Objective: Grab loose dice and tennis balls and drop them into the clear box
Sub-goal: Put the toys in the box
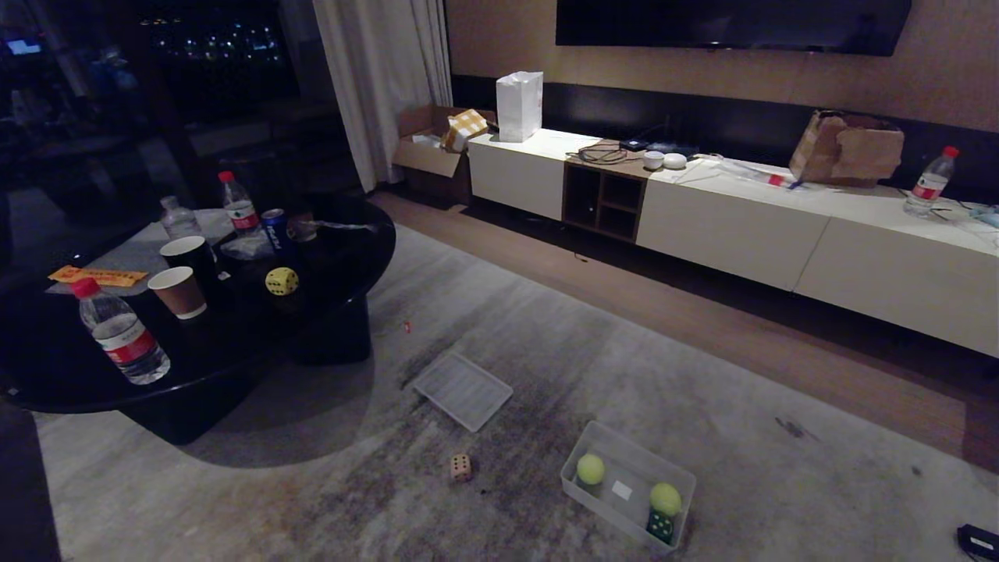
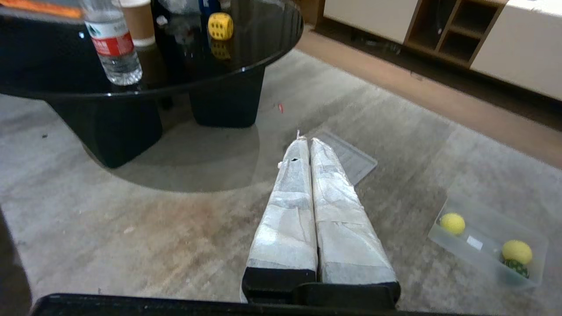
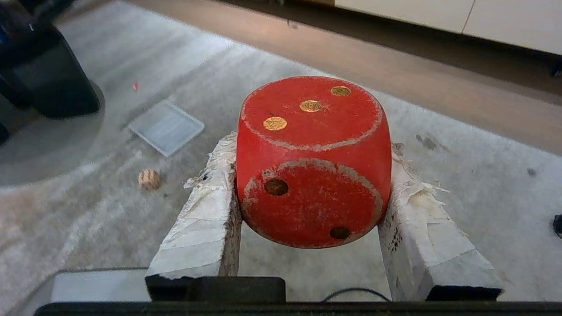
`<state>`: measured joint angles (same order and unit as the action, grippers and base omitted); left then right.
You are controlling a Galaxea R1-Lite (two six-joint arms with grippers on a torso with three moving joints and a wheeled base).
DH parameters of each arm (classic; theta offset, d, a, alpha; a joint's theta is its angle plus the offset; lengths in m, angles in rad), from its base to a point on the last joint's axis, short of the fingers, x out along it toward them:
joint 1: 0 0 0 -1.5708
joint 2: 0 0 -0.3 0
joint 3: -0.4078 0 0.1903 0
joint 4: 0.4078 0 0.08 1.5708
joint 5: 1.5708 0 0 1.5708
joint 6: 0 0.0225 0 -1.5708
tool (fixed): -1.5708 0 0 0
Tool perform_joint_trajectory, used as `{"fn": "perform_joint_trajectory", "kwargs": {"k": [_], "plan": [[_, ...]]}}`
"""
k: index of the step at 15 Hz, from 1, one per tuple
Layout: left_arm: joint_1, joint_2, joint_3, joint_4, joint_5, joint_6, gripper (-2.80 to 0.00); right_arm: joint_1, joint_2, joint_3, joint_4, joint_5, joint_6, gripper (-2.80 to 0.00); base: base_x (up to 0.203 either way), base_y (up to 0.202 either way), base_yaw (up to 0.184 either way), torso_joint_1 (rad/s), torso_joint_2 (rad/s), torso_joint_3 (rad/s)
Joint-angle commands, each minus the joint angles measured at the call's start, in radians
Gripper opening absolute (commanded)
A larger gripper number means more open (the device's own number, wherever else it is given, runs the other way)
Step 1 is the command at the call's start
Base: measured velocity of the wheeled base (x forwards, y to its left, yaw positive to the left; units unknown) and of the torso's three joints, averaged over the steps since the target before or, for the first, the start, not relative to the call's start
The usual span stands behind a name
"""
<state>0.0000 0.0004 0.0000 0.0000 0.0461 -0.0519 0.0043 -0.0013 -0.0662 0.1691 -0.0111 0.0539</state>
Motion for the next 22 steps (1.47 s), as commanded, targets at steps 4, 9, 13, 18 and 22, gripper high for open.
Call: {"fn": "perform_joint_trajectory", "kwargs": {"k": [4, 9, 13, 18, 22], "plan": [[0.000, 0.001, 0.002, 0.000, -0.002, 0.006, -2.80, 0.000, 0.002, 0.000, 0.003, 0.003, -0.015, -2.80, 0.000, 0.000, 0.000, 0.003, 0.00, -0.201], [0.000, 0.001, 0.002, 0.000, -0.002, 0.007, -2.80, 0.000, 0.002, 0.000, 0.003, 0.005, -0.017, -2.80, 0.000, 0.000, 0.000, 0.002, 0.00, -0.197], [0.000, 0.001, 0.002, 0.000, -0.002, 0.007, -2.80, 0.000, 0.001, 0.000, 0.003, 0.005, -0.017, -2.80, 0.000, 0.000, 0.000, 0.000, 0.00, -0.198], [0.000, 0.001, 0.002, 0.000, -0.002, 0.006, -2.80, 0.000, 0.001, 0.000, 0.003, 0.005, -0.017, -2.80, 0.000, 0.000, 0.000, 0.004, 0.00, -0.197], [0.000, 0.001, 0.002, 0.000, -0.002, 0.006, -2.80, 0.000, 0.001, 0.000, 0.001, 0.004, -0.017, -2.80, 0.000, 0.000, 0.000, 0.003, 0.00, -0.200]]}}
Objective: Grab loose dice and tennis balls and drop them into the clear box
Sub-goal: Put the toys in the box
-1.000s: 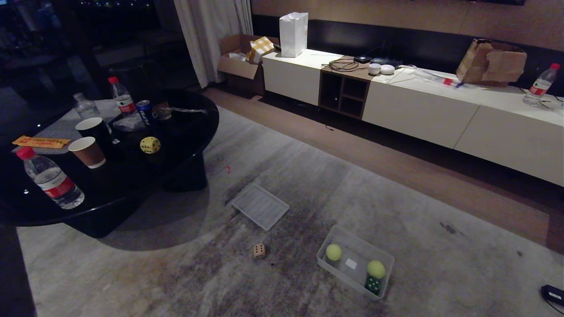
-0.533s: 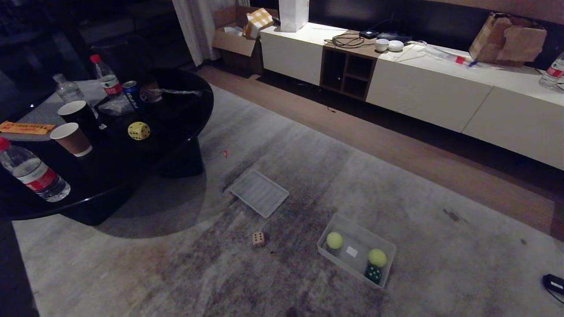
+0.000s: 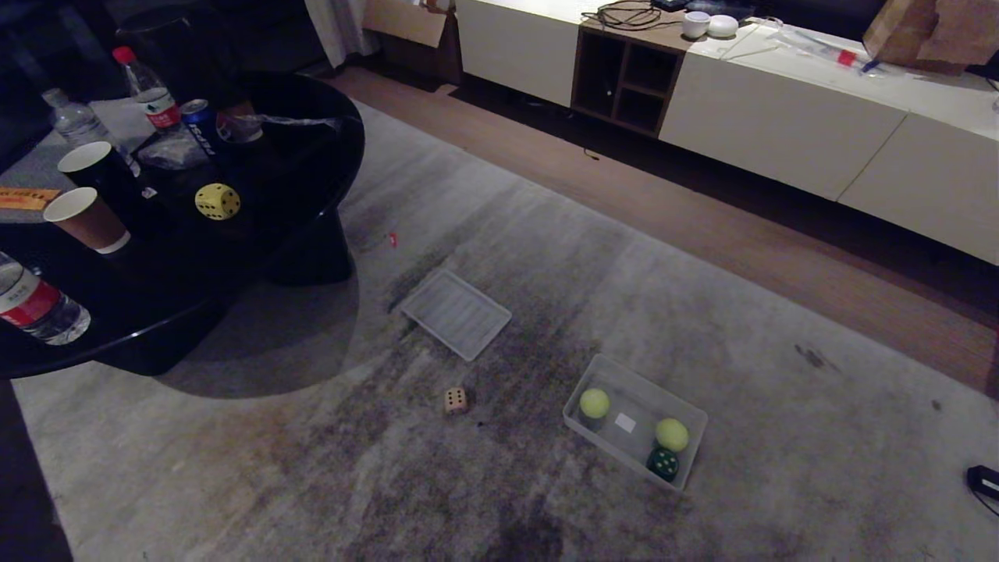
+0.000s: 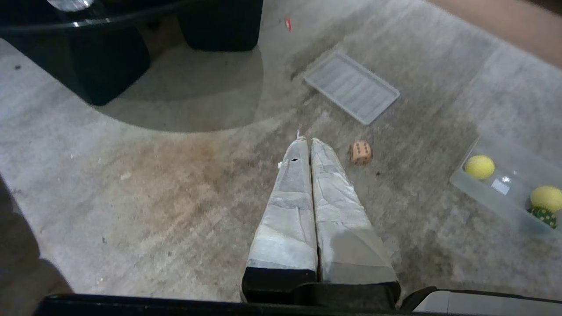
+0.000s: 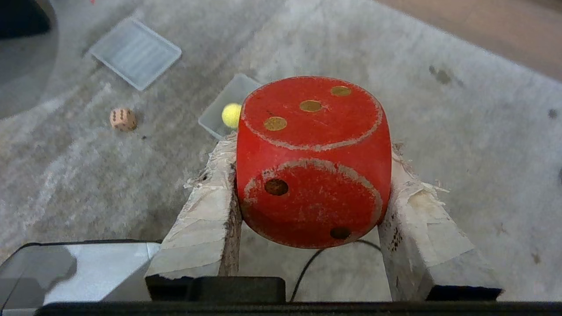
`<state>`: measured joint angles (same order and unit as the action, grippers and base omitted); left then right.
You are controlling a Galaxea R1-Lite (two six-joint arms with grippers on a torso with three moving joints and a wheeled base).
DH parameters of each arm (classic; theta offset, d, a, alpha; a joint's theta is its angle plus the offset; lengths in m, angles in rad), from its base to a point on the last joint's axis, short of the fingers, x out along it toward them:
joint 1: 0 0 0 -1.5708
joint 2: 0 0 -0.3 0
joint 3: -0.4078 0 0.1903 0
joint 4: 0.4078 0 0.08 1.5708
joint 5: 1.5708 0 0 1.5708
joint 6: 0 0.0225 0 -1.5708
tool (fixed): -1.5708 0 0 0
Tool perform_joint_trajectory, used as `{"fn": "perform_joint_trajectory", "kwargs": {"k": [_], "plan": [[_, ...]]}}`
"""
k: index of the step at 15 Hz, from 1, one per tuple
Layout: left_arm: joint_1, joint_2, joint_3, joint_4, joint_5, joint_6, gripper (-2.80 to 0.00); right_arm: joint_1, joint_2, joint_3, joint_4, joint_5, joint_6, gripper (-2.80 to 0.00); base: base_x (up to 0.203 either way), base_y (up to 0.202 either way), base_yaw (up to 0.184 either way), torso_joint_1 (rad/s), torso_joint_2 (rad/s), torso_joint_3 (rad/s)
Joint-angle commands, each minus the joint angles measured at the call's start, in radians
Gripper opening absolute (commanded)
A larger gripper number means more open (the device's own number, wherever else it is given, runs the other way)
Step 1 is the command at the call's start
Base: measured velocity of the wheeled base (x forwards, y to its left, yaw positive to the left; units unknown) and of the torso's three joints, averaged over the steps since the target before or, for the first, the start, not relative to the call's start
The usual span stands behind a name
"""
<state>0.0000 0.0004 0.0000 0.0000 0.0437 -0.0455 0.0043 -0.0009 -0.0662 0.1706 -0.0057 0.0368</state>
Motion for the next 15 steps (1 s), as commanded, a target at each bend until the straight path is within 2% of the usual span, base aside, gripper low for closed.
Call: {"fn": "perform_joint_trajectory", "kwargs": {"k": [1, 15], "plan": [[0.000, 0.001, 0.002, 0.000, 0.001, 0.000, -2.80, 0.000, 0.001, 0.000, 0.001, 0.000, 0.000, -2.80, 0.000, 0.000, 0.000, 0.006, 0.00, -0.192], [0.000, 0.001, 0.002, 0.000, 0.001, 0.000, -2.80, 0.000, 0.001, 0.000, 0.000, -0.002, -0.002, -2.80, 0.000, 0.000, 0.000, 0.003, 0.00, -0.198]]}}
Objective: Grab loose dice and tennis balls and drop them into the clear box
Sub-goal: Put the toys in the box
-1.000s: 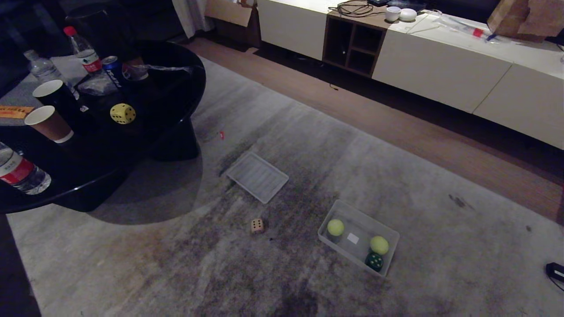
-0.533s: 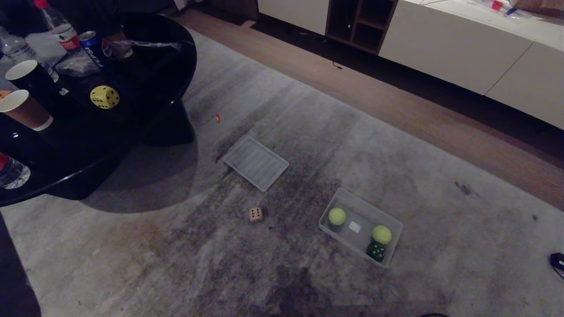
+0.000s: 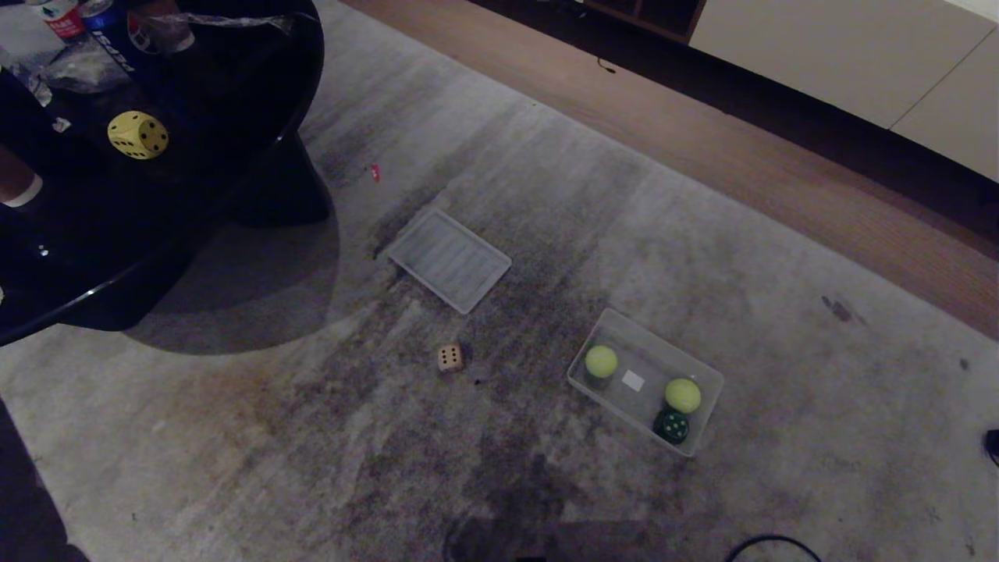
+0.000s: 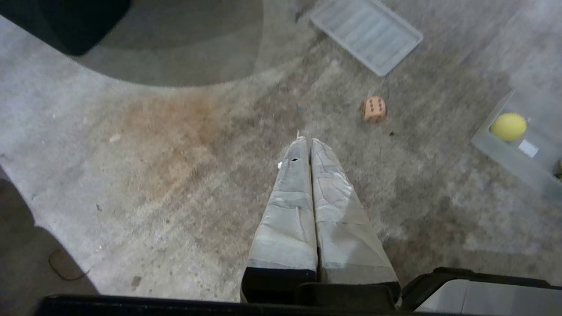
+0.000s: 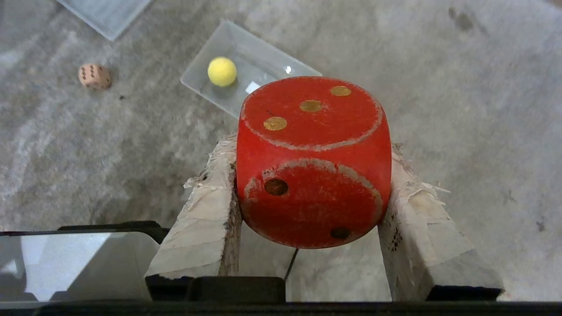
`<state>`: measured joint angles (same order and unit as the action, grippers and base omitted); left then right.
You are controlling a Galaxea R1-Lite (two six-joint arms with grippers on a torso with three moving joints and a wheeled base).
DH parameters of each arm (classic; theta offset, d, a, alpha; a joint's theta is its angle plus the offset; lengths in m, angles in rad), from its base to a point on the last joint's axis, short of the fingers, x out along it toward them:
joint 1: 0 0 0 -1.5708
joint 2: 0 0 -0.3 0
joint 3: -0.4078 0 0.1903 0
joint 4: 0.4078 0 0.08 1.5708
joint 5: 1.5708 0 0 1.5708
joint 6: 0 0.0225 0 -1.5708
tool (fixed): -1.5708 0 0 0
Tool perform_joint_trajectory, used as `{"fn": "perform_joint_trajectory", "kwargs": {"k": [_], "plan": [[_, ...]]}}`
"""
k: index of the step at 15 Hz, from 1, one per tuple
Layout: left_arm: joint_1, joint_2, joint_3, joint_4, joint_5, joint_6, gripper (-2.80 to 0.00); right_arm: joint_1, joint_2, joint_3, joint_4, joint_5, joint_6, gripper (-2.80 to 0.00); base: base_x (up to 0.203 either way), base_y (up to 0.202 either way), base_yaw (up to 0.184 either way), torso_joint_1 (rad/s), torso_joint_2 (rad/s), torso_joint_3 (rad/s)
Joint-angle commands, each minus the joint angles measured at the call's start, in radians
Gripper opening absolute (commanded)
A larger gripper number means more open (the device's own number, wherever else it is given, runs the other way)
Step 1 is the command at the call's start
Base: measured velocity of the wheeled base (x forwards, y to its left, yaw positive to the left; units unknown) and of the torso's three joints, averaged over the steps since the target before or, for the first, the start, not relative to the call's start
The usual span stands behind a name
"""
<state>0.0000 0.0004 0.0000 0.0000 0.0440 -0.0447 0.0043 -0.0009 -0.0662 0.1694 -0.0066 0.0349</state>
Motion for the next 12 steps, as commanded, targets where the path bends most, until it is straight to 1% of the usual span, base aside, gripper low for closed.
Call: {"fn": "perform_joint_trajectory", "kwargs": {"k": [1, 12], "plan": [[0.000, 0.001, 0.002, 0.000, 0.000, -0.001, -2.80, 0.000, 0.002, 0.000, 0.001, -0.001, 0.000, -2.80, 0.000, 0.000, 0.000, 0.002, 0.00, -0.197], [0.000, 0.001, 0.002, 0.000, 0.000, -0.001, -2.80, 0.000, 0.001, 0.000, 0.002, -0.001, 0.000, -2.80, 0.000, 0.000, 0.000, 0.003, 0.00, -0.197]]}}
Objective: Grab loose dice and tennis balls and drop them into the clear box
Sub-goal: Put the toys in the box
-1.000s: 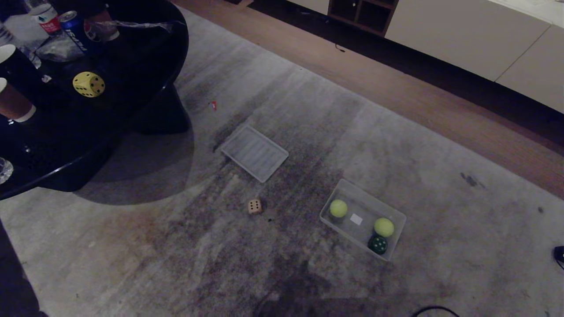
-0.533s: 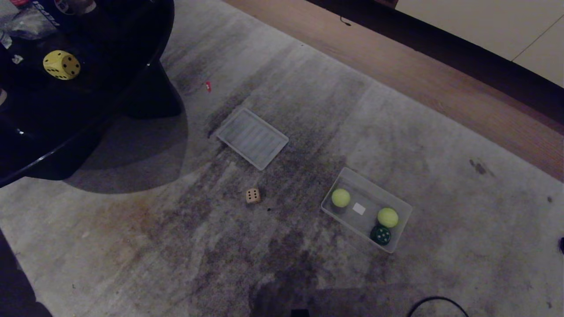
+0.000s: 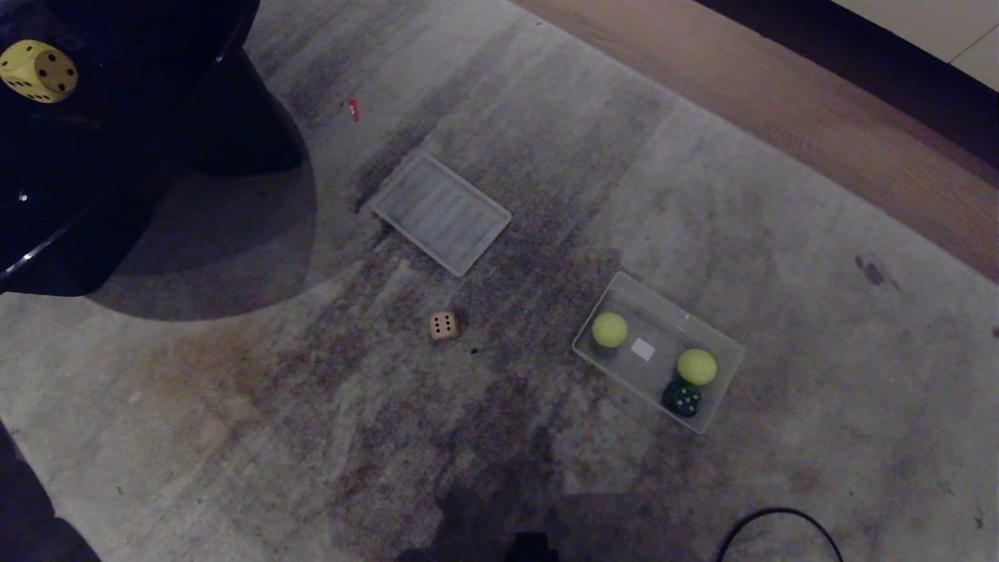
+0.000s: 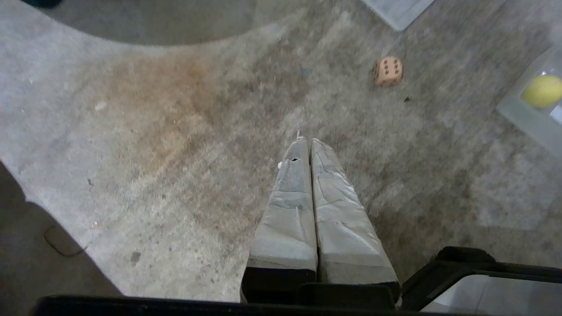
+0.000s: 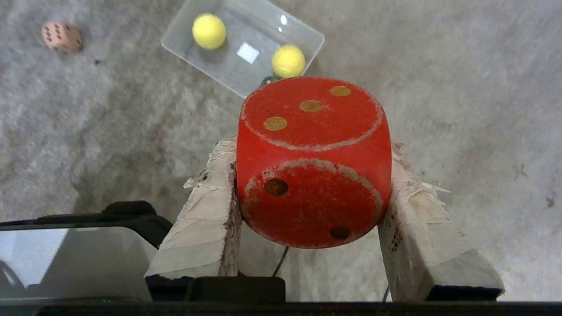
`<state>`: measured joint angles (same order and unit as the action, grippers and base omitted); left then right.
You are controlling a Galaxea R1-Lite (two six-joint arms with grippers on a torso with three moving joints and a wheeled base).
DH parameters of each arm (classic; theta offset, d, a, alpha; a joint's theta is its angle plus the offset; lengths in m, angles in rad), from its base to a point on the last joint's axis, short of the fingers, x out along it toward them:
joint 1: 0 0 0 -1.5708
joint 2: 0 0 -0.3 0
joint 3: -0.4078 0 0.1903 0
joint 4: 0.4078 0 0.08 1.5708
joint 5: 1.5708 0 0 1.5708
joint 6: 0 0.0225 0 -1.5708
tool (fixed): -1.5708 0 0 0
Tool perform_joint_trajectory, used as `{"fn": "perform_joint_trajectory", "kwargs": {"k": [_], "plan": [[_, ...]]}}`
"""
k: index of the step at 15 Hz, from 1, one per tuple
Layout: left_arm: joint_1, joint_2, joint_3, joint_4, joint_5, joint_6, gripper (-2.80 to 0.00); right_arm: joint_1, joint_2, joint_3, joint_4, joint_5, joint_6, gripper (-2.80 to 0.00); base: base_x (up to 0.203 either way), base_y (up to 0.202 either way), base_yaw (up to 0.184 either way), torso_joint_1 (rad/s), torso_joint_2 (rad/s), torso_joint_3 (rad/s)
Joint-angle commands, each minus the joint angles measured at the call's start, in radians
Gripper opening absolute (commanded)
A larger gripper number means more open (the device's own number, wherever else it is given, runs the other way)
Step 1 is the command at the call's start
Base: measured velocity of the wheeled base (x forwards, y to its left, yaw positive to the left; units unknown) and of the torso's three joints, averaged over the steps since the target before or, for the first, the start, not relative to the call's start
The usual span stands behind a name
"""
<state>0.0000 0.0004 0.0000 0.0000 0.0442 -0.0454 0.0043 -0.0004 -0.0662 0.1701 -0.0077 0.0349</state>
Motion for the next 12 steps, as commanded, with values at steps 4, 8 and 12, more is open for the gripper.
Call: {"fn": "perform_joint_trajectory", "kwargs": {"k": [4, 8, 12], "plan": [[0.000, 0.001, 0.002, 0.000, 0.000, -0.001, -2.80, 0.000, 0.000, 0.000, 0.001, 0.000, 0.000, -2.80, 0.000, 0.000, 0.000, 0.002, 0.00, -0.196], [0.000, 0.001, 0.002, 0.000, 0.000, -0.001, -2.80, 0.000, 0.000, 0.000, 0.000, 0.000, 0.000, -2.80, 0.000, 0.000, 0.000, 0.004, 0.01, -0.195], [0.000, 0.001, 0.002, 0.000, 0.000, -0.002, -2.80, 0.000, 0.001, 0.000, 0.000, 0.000, 0.005, -2.80, 0.000, 0.000, 0.000, 0.002, 0.00, -0.156]]}}
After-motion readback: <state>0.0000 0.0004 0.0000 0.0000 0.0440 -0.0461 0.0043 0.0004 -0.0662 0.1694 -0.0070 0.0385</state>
